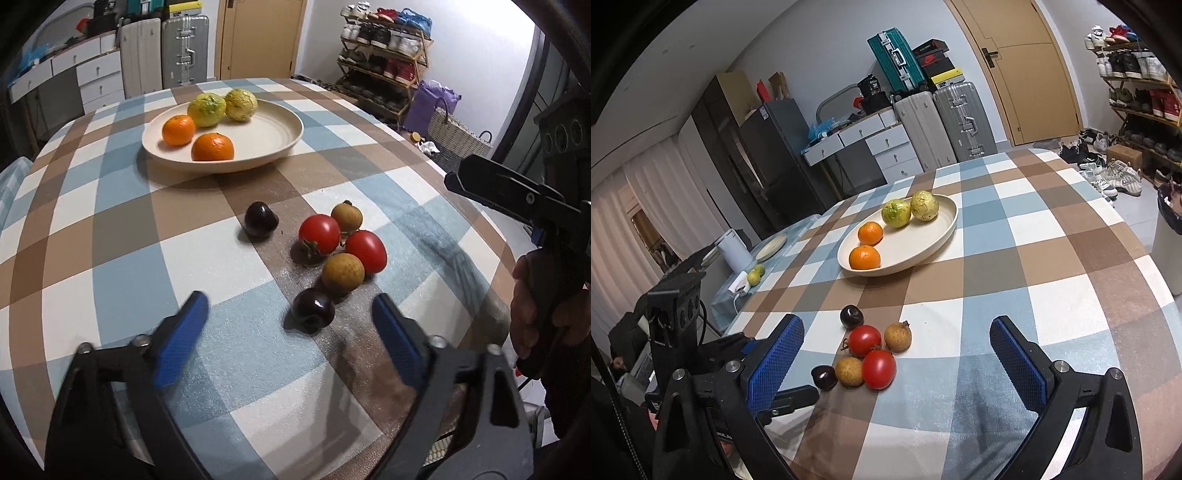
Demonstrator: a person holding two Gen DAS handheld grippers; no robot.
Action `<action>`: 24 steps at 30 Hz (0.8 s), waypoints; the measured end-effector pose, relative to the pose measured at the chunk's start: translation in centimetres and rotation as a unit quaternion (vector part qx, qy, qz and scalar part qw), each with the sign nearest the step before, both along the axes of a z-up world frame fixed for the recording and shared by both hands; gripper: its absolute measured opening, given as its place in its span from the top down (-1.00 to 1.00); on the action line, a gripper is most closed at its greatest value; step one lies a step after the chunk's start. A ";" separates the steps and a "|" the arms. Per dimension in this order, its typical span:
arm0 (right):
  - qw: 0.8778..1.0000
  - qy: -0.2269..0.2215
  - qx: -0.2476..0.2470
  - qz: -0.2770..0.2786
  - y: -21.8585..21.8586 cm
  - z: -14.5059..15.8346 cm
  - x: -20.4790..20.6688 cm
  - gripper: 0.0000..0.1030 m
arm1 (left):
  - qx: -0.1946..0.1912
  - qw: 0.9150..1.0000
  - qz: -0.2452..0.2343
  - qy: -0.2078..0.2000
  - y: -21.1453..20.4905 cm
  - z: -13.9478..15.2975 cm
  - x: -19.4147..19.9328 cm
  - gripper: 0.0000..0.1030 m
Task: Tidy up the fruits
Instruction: 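Move the left tool to the dark plum and close on it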
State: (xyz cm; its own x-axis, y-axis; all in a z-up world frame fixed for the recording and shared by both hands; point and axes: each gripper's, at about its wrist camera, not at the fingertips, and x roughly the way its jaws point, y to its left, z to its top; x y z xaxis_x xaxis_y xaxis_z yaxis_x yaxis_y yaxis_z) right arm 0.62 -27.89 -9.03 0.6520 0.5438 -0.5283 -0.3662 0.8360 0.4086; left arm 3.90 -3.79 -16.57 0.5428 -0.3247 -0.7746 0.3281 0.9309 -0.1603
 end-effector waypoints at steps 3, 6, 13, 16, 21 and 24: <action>1.000 0.004 -0.002 -0.001 0.1 -0.2 0.1 -0.99 | -0.009 1.000 -0.004 0.007 0.2 -0.1 0.3 -0.31; 1.000 0.007 -0.006 0.000 0.2 -0.4 0.1 -0.99 | -0.019 1.000 -0.017 0.017 0.2 -0.2 0.4 0.08; 1.000 0.016 -0.003 -0.002 0.1 -0.8 0.4 -0.99 | -0.038 0.998 -0.051 0.029 -0.1 -0.3 0.1 0.58; 1.000 0.018 -0.006 0.000 0.4 -1.0 0.6 -0.99 | -0.042 0.997 -0.055 0.026 -0.1 -0.1 -0.2 0.58; 1.000 0.027 -0.009 -0.001 0.7 -1.1 1.1 -0.99 | -0.063 0.997 -0.046 0.018 1.2 0.7 -0.1 0.58; 0.999 0.041 -0.015 0.002 1.2 -1.2 1.8 -0.99 | -0.073 0.997 -0.036 0.010 2.4 1.4 0.1 0.58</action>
State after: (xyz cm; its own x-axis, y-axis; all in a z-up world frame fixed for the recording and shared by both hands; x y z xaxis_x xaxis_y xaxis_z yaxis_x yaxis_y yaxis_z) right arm 2.37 -26.70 -10.27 0.6038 0.5295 -0.5959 -0.3362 0.8470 0.4119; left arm 3.98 -1.43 -15.15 0.4996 -0.4724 -0.7261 0.3886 0.8714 -0.2994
